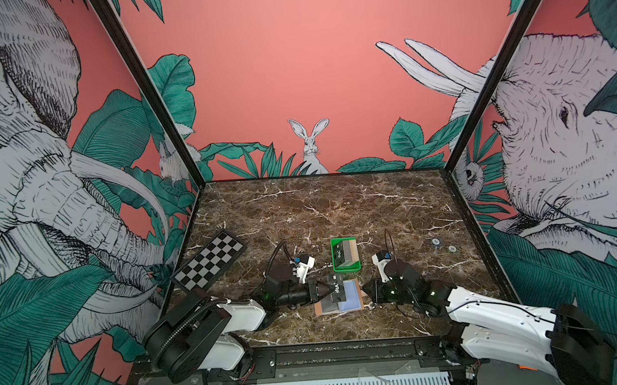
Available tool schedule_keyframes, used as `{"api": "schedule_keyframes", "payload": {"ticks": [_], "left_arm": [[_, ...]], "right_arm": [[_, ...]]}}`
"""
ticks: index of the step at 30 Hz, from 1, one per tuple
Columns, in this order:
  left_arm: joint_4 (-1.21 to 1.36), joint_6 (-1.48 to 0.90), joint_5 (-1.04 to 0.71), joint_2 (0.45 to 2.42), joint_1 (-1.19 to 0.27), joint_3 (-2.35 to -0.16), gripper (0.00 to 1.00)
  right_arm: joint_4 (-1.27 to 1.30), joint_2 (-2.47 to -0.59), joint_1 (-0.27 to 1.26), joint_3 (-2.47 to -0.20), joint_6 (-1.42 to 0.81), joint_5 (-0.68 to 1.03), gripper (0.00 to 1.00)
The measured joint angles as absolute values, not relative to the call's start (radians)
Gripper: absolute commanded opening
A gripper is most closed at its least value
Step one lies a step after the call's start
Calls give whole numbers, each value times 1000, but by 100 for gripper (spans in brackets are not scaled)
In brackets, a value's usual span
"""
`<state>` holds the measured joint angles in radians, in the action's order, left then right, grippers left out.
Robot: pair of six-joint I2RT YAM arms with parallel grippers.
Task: Put the credit cards into the card holder
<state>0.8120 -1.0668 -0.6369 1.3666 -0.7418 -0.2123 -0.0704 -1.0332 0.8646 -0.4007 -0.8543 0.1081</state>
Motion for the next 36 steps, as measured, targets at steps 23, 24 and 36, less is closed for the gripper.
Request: {"api": "schedule_keyframes", "payload": {"ticks": [23, 24, 36], "left_arm": [[679, -1024, -615, 1290, -744, -212, 1], [679, -1024, -616, 1291, -744, -212, 1], [684, -1032, -611, 1340, -744, -212, 1]], "right_arm": [[-150, -1286, 908, -546, -846, 36, 17], [-152, -1294, 909, -546, -846, 36, 17], [-163, -1333, 917, -557, -844, 23, 16]]}}
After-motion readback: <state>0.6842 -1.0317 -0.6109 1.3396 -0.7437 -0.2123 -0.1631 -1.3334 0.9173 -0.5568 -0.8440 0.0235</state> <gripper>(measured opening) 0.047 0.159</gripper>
